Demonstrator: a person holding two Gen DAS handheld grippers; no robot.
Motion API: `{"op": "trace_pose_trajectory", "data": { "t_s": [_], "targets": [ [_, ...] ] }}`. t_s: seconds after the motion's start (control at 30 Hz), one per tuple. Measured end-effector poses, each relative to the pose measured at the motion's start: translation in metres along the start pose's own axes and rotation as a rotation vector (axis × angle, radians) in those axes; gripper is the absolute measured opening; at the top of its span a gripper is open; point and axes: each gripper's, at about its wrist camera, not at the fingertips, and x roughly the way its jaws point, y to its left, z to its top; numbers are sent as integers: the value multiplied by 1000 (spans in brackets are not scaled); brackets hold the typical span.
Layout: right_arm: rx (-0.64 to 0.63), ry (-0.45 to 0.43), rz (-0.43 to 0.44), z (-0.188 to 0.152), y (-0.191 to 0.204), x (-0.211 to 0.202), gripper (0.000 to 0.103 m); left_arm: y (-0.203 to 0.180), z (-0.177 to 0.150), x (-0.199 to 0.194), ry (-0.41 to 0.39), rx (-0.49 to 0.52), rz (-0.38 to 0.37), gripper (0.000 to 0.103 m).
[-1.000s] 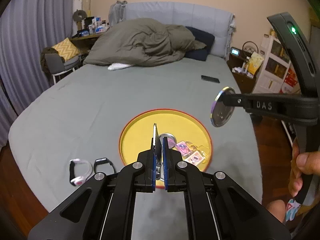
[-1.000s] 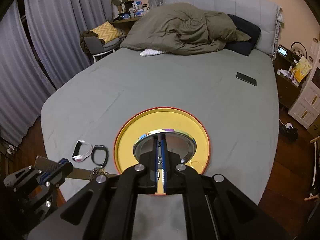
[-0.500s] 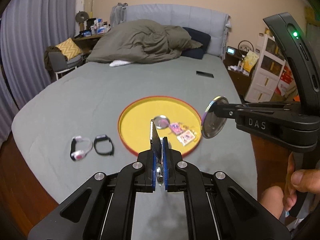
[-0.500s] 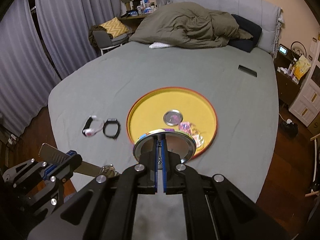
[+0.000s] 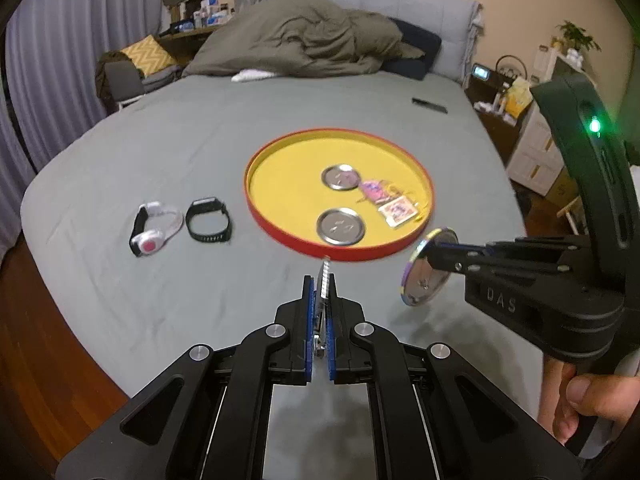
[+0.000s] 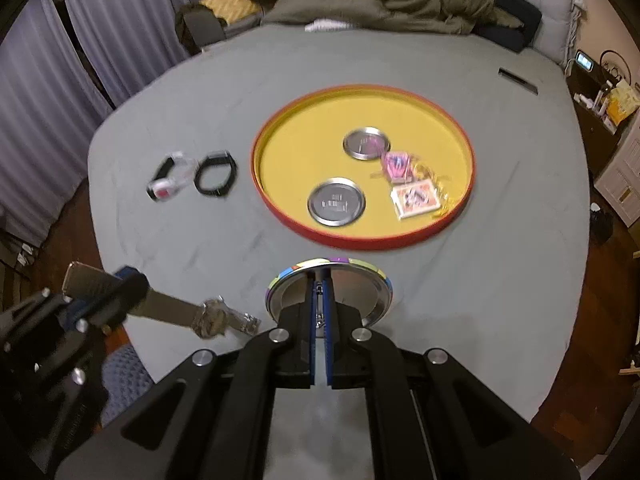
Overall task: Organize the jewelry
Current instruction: 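Carry the mesh watch and pin button beside the tray over the bed, then lower the mesh watch and pin button onto the bed and open both tools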
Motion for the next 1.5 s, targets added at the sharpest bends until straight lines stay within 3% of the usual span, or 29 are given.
{"op": "trace_pose_trajectory", "data": {
  "t_s": [0.3, 0.77, 1.27, 1.37, 1.43, 1.5],
  "targets": [
    [-11, 125, -11, 1, 5, 63, 4, 18, 0, 44, 60, -12, 18, 1],
    [-6, 237, -1, 20, 17, 145, 4, 65, 4, 117, 149, -55, 37, 1],
    [-39, 267, 49, 37, 23, 160, 5, 77, 18, 161, 187, -82, 53, 3],
    [-43, 273, 65, 38, 20, 159, 7, 76, 20, 160, 181, -83, 61, 21],
    [-51, 268, 68, 39, 19, 156, 20, 75, 24, 156, 157, -78, 74, 51],
    [-53, 261, 84, 42, 19, 152, 31, 74, 27, 153, 137, -72, 85, 60]
  ]
}}
